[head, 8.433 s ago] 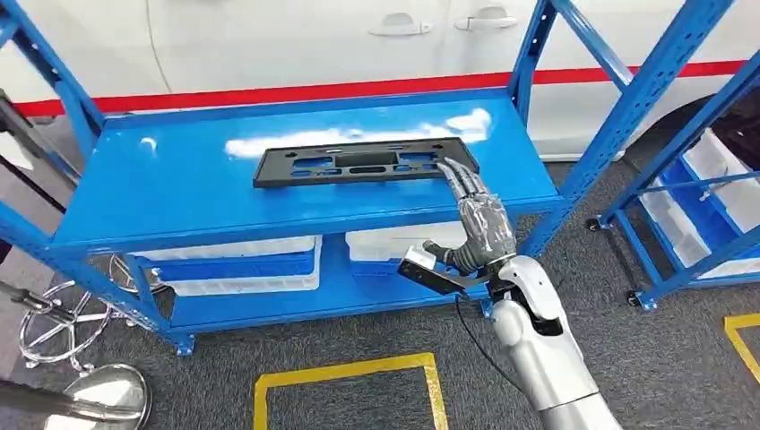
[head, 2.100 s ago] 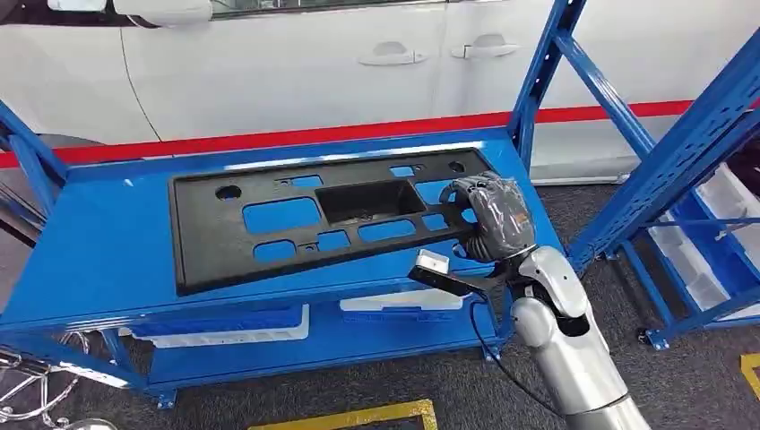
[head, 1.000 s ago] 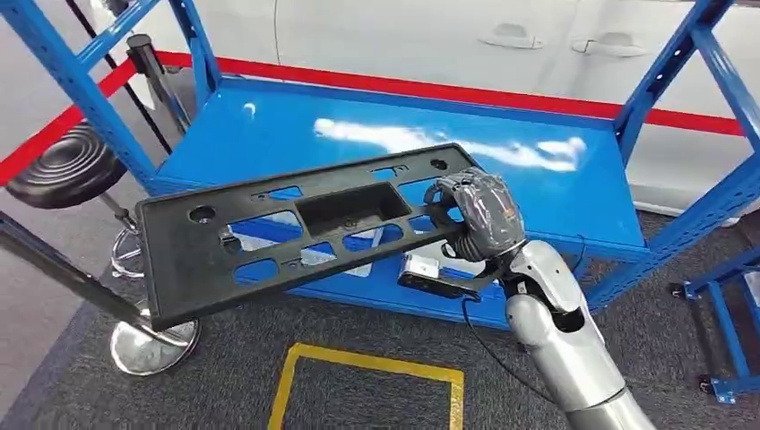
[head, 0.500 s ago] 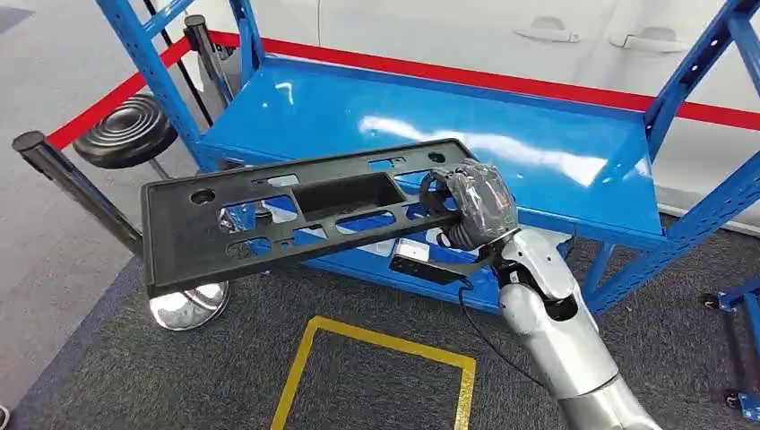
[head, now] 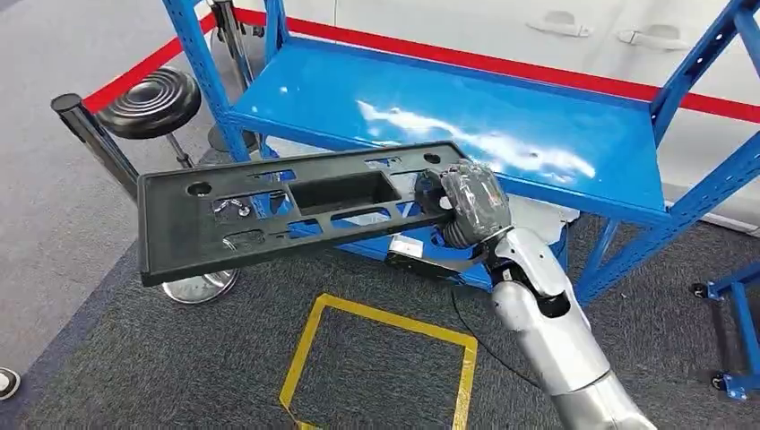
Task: Take the parts from the cabinet and place them on the table.
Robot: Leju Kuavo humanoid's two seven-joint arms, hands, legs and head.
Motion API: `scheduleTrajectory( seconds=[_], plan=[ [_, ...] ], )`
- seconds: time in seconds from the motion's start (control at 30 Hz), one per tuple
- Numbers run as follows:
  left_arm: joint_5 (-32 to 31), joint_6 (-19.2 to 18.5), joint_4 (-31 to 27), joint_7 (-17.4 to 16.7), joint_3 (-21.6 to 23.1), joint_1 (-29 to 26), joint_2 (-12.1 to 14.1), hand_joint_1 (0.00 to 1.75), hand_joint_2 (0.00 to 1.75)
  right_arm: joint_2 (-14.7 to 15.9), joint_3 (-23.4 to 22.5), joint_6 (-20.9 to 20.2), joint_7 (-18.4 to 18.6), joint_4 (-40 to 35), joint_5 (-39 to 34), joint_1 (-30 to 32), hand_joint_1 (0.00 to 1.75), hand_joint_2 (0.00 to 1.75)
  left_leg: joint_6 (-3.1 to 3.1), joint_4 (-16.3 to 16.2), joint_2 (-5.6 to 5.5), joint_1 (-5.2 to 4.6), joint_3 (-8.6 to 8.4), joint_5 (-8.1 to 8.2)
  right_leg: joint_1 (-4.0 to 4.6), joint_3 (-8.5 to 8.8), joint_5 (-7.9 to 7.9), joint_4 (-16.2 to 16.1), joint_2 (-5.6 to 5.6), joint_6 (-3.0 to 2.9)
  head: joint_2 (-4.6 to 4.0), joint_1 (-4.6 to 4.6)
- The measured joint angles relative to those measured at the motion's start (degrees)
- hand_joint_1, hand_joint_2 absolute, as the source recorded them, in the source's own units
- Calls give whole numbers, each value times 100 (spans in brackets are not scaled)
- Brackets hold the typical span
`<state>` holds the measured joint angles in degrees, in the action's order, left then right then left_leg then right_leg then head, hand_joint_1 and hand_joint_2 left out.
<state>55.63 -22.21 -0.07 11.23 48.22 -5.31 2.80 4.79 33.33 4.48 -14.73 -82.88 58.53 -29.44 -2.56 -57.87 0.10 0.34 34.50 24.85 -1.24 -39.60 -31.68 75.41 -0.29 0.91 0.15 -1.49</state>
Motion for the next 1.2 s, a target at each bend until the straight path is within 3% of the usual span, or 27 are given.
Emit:
scheduleTrajectory(
  seconds=[0.07, 0.13, 0.17, 0.23, 0.27, 0.3, 0.33, 0.4, 0.43, 0.5, 0.53, 0.57, 0.6, 0.63, 0.73, 0.77, 0.8, 0.83, 0.87, 0.93, 0.97, 1.0, 1.07, 1.1, 1.13, 1.17, 1.2],
  plan=[
    [-2, -2, 0, 0, 0, 3, -2, 0, 175, -7, 0, 0, 15, 2, 0, -8, 175, 175, 22, -88, -8, -13, 150, -55, 16, 655, 328, -874, 2, -73, 0, 0],
    [-2, -2, 0, 0, -2, 18, -31, 0, 175, -37, -2, 0, 20, -2, 0, -36, 175, 175, 76, -160, -4, -41, 241, -108, 68, 1096, 89, -1642, 4, -141, 0, -4],
    [-2, -2, 0, -2, -2, 15, -28, 0, 175, -42, 2, -4, 24, 7, -2, -45, 175, 175, 119, -119, 0, -12, 243, -170, 89, 1080, 105, -1630, 6, -137, 0, -2],
    [-7, -7, 0, -9, -2, 12, -26, 0, 175, -42, 2, -15, 31, 15, -4, -66, 175, 175, 197, -60, -6, 4, 248, -278, 112, 1033, 208, -1661, 10, -186, 0, -2],
    [-11, -7, 7, -9, -2, 13, -20, 0, 175, -57, 2, -26, 35, 33, -4, -71, 175, 175, 224, -67, -15, -18, 288, -236, 8, 1029, 284, -1770, -10, -231, 0, 0],
    [-15, 0, 7, -9, -4, 8, -22, 0, 175, -78, 2, -44, 37, 50, -4, -77, 175, 175, 250, -163, -21, -7, 343, -39, 19, 977, 346, -1781, -33, -256, 0, -5],
    [-22, 0, 7, -11, -4, 7, -24, 0, 175, -94, 2, -44, 39, 55, -7, -81, 175, 175, 272, -436, -21, 8, 423, 269, 16, 915, 396, -1781, -42, -319, 0, -2],
    [-30, 5, 7, -11, -7, 12, -24, 0, 175, -120, 2, -50, 39, 70, -22, -80, 175, 175, 326, -1239, -20, 43, 628, 808, 27, 791, 478, -1764, -46, -309, 0, -2],
    [-28, 7, 7, -11, -7, 17, -24, 0, 175, -131, 2, -52, 39, 85, -22, -80, 175, 175, 357, -1627, -19, 51, 701, 922, 28, 717, 518, -1738, -61, -304, 0, -2],
    [-28, 7, 7, -11, -11, 22, -24, 0, 175, -136, 4, -61, 39, 107, -22, -78, 175, 175, 385, -1725, -18, 72, 585, 703, 19, 589, 567, -1679, -69, -286, 0, -4],
    [-28, 7, 7, -11, -13, 26, -17, 0, 175, -136, 4, -61, 39, 114, -22, -78, 175, 175, 393, -1344, -18, 88, 282, 421, 9, 499, 591, -1621, -69, -260, 0, -4],
    [-28, 7, 7, -11, -15, 27, -13, 0, 175, -140, 4, -61, 39, 114, -22, -80, 175, 175, 390, -889, -18, 96, -32, 274, 0, 448, 602, -1575, -66, -243, 0, -4],
    [-28, 7, 7, -11, -15, 27, -13, 0, 175, -149, 4, -61, 41, 114, -22, -81, 175, 175, 381, -475, -23, 99, -294, 277, -5, 414, 610, -1536, -64, -228, 0, -4],
    [-29, 7, 7, -11, -15, 29, -13, 0, 175, -151, 4, -59, 50, 116, -22, -90, 175, 175, 363, -150, -49, 48, -493, 424, 26, 352, 637, -1494, -57, -185, 0, -7],
    [-28, 7, 7, -11, -15, 26, -11, 0, 175, -166, 9, -61, 50, 127, -22, -84, 175, 175, 260, -70, -58, 14, -438, 393, -10, 310, 797, -1562, -58, -61, 0, -4],
    [-28, 7, 9, -13, -17, 15, -11, 0, 175, -166, 9, -63, 52, 127, -24, -83, 175, 175, 214, 15, -53, 21, -413, 329, 18, 297, 839, -1574, -52, -21, 0, -4],
    [-28, 7, 7, -15, -18, 27, -13, 0, 175, -166, 7, -68, 59, 135, -26, -85, 175, 175, 154, 53, -21, 67, -414, 267, -7, 250, 681, -1515, -36, -4, 0, 0],
    [-28, 7, 7, -17, -20, 34, -13, 0, 175, -166, 7, -87, 66, 138, -31, -90, 175, 175, 86, 75, -41, 63, -350, 214, 3, 181, 377, -1299, -23, -5, 0, 2],
    [-28, 7, 7, -17, -24, 46, -13, 0, 175, -166, 7, -107, 66, 138, -39, -93, 175, 175, 50, 64, -49, 51, -282, 162, 3, 66, 23, -886, -8, -12, 0, 0],
    [-37, 7, 7, -17, -31, 50, -13, 0, 175, -166, 9, -140, 68, 157, -42, -90, 175, 175, 30, 21, -85, 18, -135, 77, 4, -104, -402, -67, 1, -15, 0, -2],
    [-37, 7, 7, -20, -33, 49, -13, 0, 175, -166, 9, -142, 74, 173, -42, -90, 175, 175, 33, -16, -118, 8, -58, 38, 7, -91, -358, 108, 3, -21, 0, 0],
    [-42, 7, 7, -20, -35, 49, -13, 0, 175, -166, 9, -144, 79, 184, -42, -90, 175, 175, 35, -45, -148, 0, 11, 11, 13, -2, -216, 79, 6, -37, 0, -2],
    [-46, 7, 7, -24, -44, 56, -15, 0, 175, -168, 9, -146, 83, 186, -42, -96, 175, 175, 52, -120, -253, -23, 170, -63, 53, 534, 233, -611, 74, -130, 0, 0],
    [-52, 7, 7, -24, -48, 71, -28, 0, 175, -170, 11, -146, 83, 186, -42, -108, 175, 175, 63, -145, -294, -11, 222, -99, 66, 848, 271, -1094, 254, -216, 0, -2],
    [-57, 4, 4, -24, -55, 89, -79, 0, 175, -173, 11, -149, 83, 186, -42, -111, 175, 175, 103, -152, -328, -26, 285, -142, 54, 1039, 80, -1428, 504, -297, 0, -13],
    [-59, 4, 4, -26, -68, 86, -48, 0, 175, -184, 11, -146, 83, 183, -39, -119, 175, 175, 132, -142, -378, 16, 304, -214, 64, 1126, 45, -1657, 503, -254, -2, 9],
    [-57, 2, 4, -26, -70, 85, -48, 0, 175, -184, 11, -149, 83, 192, -39, -123, 175, 175, 198, -98, -435, 50, 327, -291, 97, 1085, 102, -1644, 457, -243, 0, 0]
  ],
)
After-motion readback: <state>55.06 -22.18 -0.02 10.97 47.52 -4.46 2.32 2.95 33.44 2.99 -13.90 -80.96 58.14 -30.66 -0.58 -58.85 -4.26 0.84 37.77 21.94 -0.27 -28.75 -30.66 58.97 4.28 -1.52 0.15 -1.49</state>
